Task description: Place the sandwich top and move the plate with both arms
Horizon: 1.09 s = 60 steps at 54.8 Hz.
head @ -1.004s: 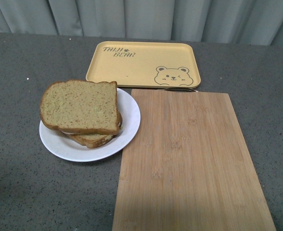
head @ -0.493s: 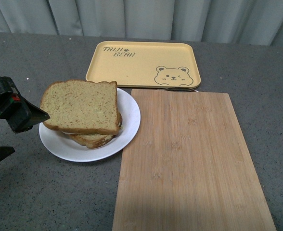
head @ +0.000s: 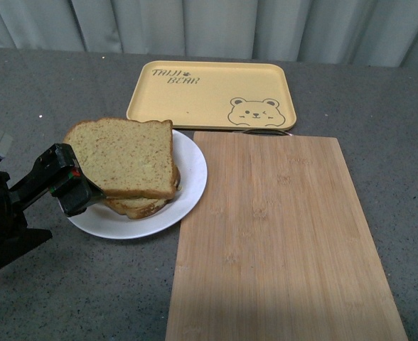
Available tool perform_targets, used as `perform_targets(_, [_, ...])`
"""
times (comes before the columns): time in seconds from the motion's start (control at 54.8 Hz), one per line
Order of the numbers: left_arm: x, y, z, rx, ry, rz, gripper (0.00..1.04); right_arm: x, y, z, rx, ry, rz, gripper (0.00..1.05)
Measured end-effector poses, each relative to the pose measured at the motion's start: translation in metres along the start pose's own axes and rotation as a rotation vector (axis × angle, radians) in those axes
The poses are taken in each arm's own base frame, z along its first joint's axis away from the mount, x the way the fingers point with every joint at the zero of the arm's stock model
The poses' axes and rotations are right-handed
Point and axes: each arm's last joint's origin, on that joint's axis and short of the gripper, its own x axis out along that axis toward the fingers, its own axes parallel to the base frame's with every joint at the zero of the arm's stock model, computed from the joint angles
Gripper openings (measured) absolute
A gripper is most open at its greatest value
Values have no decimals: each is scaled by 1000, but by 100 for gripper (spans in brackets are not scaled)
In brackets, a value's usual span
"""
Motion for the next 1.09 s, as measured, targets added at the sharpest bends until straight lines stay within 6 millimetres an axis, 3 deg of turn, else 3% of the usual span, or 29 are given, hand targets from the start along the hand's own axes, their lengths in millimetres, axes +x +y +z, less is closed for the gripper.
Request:
perform_targets(0.164, [9,1,-1,-12,16,5,97,0,0,0,0,0,0,95])
perform_targets(0.383, [20,1,2,-23,33,1,65,0,0,0,0,0,0,95])
perform_targets(0.62, [30,7,11,-136,68,-15,16,0,0,0,0,0,0,95])
perform_targets(0.693, [28,8,17,-176,63,-40,9,0,0,0,0,0,0,95])
perform_targets(0.748, [25,8,20,-200,63,-65,5,0,0,0,0,0,0,95])
perform_targets(1.095, [-8,3,18,-358,70,-345,4,0,0,0,0,0,0,95])
